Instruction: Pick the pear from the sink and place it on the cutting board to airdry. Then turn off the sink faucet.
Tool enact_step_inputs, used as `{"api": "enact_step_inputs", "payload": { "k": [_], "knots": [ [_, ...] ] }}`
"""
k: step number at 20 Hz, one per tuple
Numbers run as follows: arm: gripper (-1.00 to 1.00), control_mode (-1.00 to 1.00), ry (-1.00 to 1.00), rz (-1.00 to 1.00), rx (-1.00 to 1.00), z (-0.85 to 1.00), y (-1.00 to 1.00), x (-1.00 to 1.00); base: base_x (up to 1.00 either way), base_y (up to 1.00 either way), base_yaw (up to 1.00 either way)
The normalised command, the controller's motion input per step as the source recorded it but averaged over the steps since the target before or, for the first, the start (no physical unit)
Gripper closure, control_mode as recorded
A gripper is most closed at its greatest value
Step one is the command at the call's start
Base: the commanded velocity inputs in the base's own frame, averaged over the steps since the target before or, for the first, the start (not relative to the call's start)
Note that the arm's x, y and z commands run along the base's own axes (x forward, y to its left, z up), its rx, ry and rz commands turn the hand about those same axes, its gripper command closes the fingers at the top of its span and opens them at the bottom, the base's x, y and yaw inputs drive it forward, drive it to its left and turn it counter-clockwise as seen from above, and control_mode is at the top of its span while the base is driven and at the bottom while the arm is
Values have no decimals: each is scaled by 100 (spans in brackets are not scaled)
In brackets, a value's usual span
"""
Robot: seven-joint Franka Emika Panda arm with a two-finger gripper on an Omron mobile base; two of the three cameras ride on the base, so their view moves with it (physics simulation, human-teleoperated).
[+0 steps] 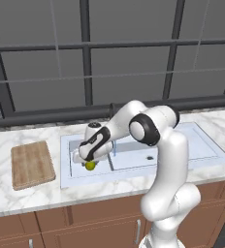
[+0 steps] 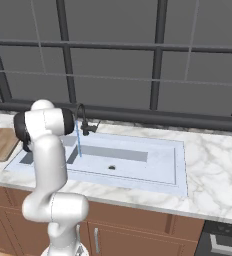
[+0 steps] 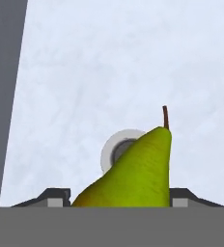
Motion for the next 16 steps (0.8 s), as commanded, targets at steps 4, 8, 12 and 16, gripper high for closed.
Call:
{"api": "enact_step_inputs", "payload": {
  "k": [4,8,12,16],
  "knots": [
    [100,-100,-2,0,0,38,0,-6,0,0,0],
    [100,-100,-3,0,0,49,-3,-13,0,0,0],
    [100,-100,-2,0,0,56,0,-16,0,0,0],
    [100,-100,0,0,1,64,-1,-23,0,0,0]
  ]
}}
